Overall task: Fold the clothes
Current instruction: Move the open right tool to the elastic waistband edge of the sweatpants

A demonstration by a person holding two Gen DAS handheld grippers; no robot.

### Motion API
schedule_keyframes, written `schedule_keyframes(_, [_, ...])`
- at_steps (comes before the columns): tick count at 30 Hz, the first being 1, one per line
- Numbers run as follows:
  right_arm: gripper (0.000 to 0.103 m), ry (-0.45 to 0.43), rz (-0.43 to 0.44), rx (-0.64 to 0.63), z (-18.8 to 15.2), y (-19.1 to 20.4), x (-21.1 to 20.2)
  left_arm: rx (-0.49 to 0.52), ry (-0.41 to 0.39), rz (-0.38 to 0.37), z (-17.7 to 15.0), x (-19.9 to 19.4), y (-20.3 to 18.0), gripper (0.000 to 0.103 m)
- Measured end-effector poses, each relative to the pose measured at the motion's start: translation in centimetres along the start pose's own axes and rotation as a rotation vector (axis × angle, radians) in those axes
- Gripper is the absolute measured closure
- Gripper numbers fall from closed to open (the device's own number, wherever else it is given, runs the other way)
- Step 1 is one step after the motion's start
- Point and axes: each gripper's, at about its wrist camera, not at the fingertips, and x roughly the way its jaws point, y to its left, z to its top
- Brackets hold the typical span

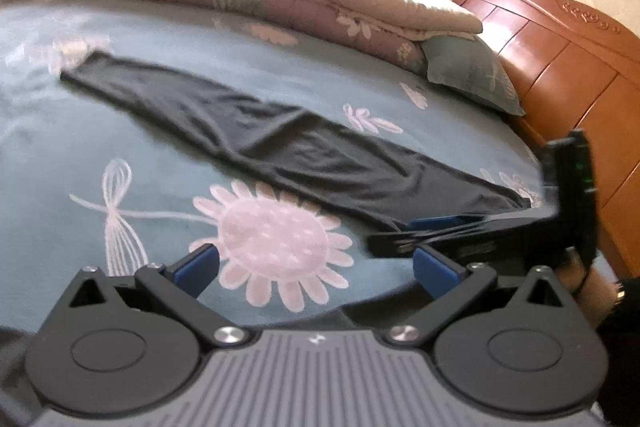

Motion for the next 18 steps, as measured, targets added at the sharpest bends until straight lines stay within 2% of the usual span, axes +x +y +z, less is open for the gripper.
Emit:
schedule_keyframes(3, [0.000, -0.032, -0.122, 0.014, -1.5, -2.6, -4.1, 0.026, 0.002, -0.019, 0.1, -0.4, -1.2, 0.001])
schedule_keyframes(8, [0.000, -0.008, -0.325, 0.048, -7.0, -6.6, -8.1, 0.095, 0.050, -0.053, -0.6, 0.1, -4.5, 0.001])
schedule_keyframes(13, [0.000, -0.081, -0.359, 0.132, -9.5, -8.9, -8.9, 0.169, 0.096, -0.067, -1.7, 0.1, -7.9, 0.001])
schedule_keyframes(18, [0.000, -0.051, -0.381, 0.139, -10.9, -9.9, -8.3, 0.225, 0.135, -0.053, -2.3, 0.0, -9.9, 0.001])
